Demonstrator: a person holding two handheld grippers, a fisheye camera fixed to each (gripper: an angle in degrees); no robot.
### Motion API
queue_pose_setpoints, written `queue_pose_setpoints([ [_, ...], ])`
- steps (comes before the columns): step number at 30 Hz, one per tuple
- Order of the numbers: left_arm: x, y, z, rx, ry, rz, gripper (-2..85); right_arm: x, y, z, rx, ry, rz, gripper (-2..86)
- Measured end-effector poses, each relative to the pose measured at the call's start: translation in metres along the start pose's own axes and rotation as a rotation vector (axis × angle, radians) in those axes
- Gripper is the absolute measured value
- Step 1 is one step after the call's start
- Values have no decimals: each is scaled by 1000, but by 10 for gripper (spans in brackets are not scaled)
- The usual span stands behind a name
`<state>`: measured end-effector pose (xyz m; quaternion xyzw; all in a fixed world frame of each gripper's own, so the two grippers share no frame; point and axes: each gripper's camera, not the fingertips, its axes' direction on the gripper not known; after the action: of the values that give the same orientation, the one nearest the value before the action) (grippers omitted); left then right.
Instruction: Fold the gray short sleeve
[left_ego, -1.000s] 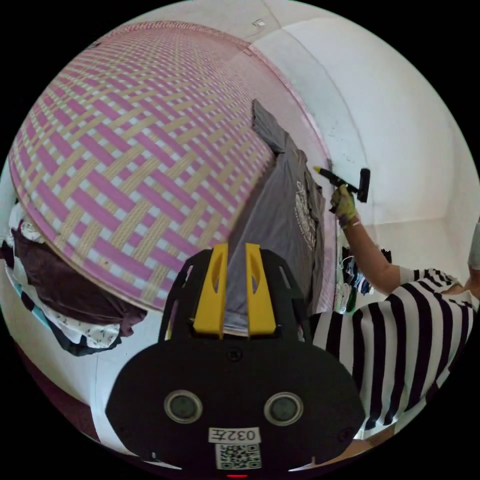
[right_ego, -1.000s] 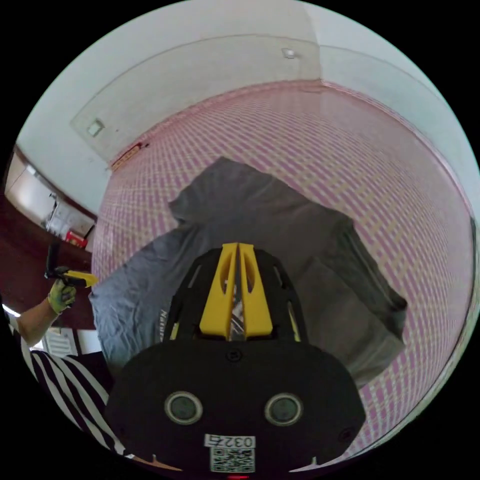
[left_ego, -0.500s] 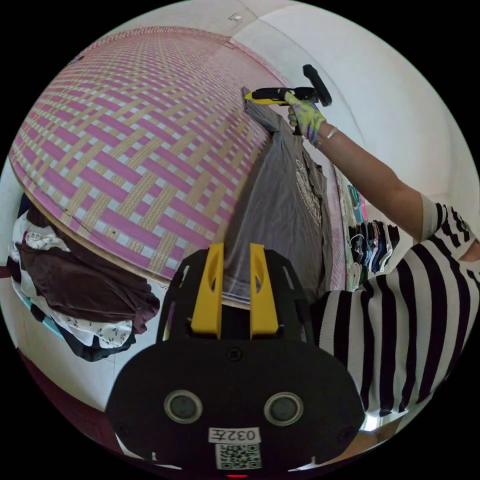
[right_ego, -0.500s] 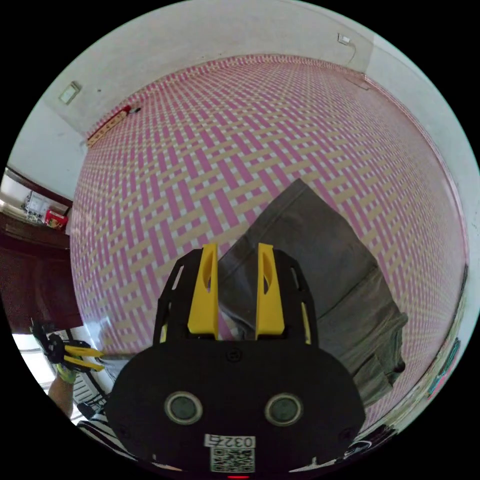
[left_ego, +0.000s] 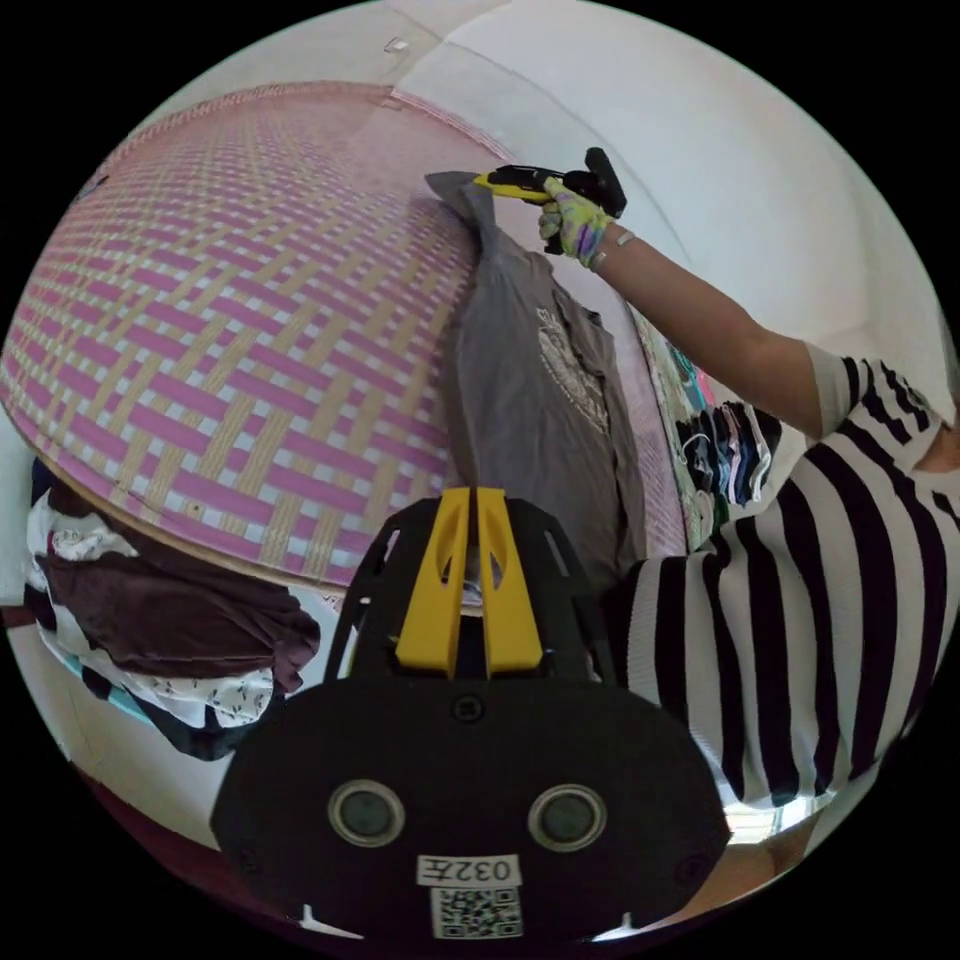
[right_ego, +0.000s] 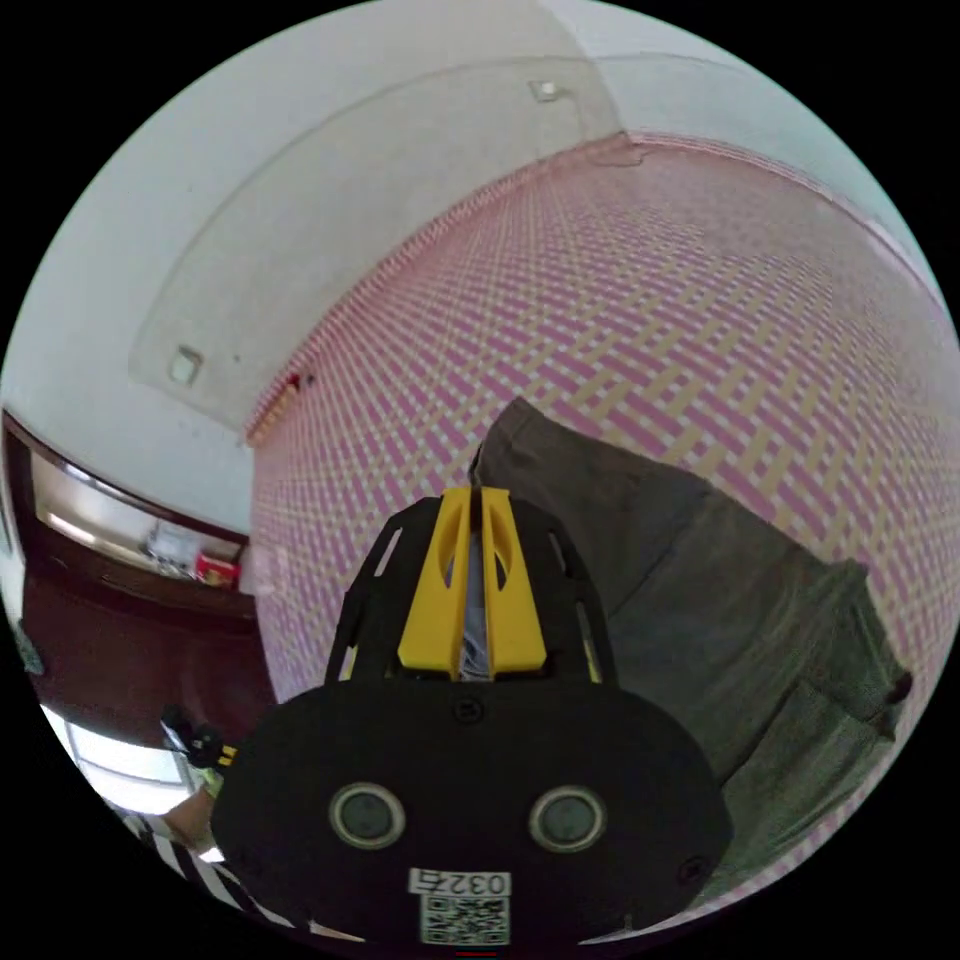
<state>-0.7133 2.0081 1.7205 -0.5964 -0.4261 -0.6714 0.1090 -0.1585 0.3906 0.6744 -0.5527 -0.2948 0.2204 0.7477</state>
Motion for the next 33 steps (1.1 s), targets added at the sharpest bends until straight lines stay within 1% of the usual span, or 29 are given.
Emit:
queue_pose_setpoints([
  [2, 21, 0, -7, -25, 26, 104, -11, 36, 21, -55, 123, -155, 82, -7],
  [3, 28, -1, -9, -36, 31, 134, -11, 46, 28, -69, 155, -187, 102, -7],
  [5, 58, 0, -8, -90, 36, 255, -11, 83, 66, -124, 285, -301, 173, -7],
  [7, 75, 0, 1, -146, 40, 315, -10, 112, 104, -160, 370, -364, 234, -7],
  [9, 89, 3, 16, -198, 68, 358, -10, 144, 147, -187, 427, -403, 304, -7],
  [11, 97, 8, 45, -273, 117, 369, -9, 187, 210, -205, 492, -376, 437, -7],
  [12, 98, 9, 52, -295, 128, 367, -9, 198, 225, -205, 508, -367, 476, -7],
  [14, 102, 15, 82, -383, 142, 344, -9, 238, 273, -192, 513, -403, 628, -7],
  [17, 93, 23, 111, -476, 81, 273, -10, 260, 299, -177, 482, -382, 701, -7],
  [19, 88, 25, 116, -485, 70, 250, -10, 264, 304, -173, 466, -389, 716, -7],
  [21, 85, 25, 113, -482, 81, 241, -10, 263, 307, -177, 493, -413, 706, -7],
  [24, 85, 26, 104, -475, 52, 256, -9, 254, 306, -196, 536, -384, 650, -7],
  [30, 88, 24, 91, -457, 48, 286, -9, 255, 307, -191, 496, -433, 647, -7],
  [33, 79, 14, 79, -417, 69, 262, -9, 254, 286, -188, 489, -477, 648, -6],
])
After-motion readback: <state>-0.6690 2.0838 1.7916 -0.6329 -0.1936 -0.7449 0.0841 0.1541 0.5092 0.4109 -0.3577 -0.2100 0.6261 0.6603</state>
